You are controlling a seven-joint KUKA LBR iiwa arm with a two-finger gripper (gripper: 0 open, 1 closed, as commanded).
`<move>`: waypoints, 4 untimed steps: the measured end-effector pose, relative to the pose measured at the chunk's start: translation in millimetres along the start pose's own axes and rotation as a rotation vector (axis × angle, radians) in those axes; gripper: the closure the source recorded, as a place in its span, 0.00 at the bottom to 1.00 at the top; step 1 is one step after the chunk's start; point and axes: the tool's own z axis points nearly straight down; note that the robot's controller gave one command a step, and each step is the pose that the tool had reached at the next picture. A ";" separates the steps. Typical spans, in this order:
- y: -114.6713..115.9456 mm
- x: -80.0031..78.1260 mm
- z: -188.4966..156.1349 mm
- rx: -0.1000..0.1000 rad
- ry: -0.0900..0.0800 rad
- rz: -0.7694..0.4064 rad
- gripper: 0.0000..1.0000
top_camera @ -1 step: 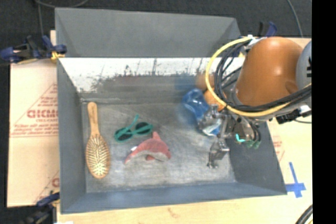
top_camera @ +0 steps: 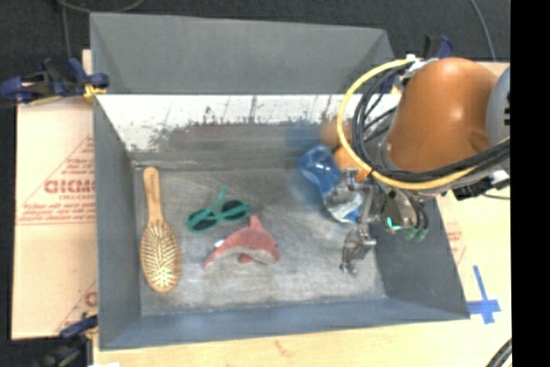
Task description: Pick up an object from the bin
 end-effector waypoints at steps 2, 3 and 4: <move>58.6 -19.6 118.7 -0.001 -0.005 -0.041 0.00; 98.9 -28.7 150.7 -0.003 0.003 -0.068 0.00; 125.5 -35.4 155.2 -0.001 -0.006 -0.123 1.00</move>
Offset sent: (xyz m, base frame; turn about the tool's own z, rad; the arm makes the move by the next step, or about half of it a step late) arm 0.0292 0.0839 -0.1583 -0.0970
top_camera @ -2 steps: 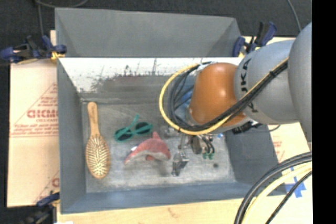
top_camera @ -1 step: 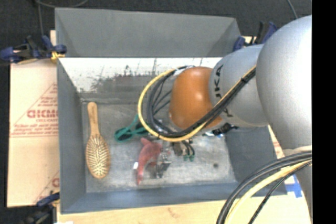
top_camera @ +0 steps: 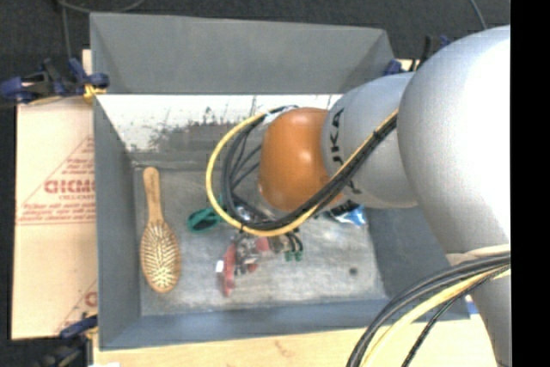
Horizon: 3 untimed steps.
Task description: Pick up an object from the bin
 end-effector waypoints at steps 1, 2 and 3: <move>0.0 0.0 0.0 0.000 0.000 0.000 1.00; -5.3 4.5 -39.3 -0.001 0.015 0.016 1.00; -11.1 1.0 -100.6 -0.001 0.011 0.023 1.00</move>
Offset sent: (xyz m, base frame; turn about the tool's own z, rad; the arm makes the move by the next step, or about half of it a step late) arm -0.0015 -0.0185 0.1491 0.0604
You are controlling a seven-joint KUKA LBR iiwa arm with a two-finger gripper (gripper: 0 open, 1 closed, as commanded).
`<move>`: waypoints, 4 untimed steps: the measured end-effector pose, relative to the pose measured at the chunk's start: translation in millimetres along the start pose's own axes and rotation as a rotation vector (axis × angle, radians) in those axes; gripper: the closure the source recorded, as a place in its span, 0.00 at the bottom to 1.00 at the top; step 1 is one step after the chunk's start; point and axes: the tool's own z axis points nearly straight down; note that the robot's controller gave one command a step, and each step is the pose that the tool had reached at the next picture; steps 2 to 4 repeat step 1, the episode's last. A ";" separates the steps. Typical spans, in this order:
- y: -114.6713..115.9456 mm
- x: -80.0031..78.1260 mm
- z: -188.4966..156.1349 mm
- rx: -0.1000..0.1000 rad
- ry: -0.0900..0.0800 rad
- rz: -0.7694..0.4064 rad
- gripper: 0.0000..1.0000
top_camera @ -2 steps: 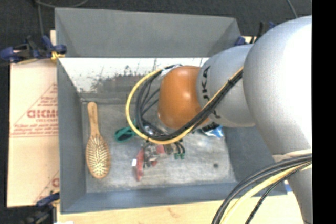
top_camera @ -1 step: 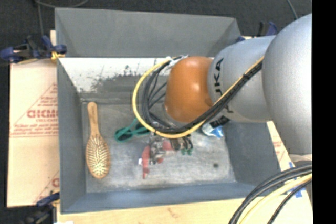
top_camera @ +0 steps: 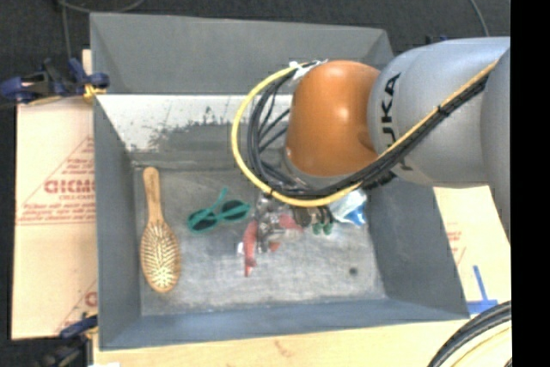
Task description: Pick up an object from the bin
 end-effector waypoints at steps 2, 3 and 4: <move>-16.7 -1.2 -34.7 0.002 -0.012 -0.006 1.00; -16.7 -1.2 -34.7 0.002 -0.012 -0.006 1.00; -16.7 -1.2 -34.7 0.002 -0.012 -0.006 1.00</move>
Offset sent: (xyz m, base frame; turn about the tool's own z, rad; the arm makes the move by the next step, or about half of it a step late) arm 0.0066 -0.0150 0.0295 -0.0279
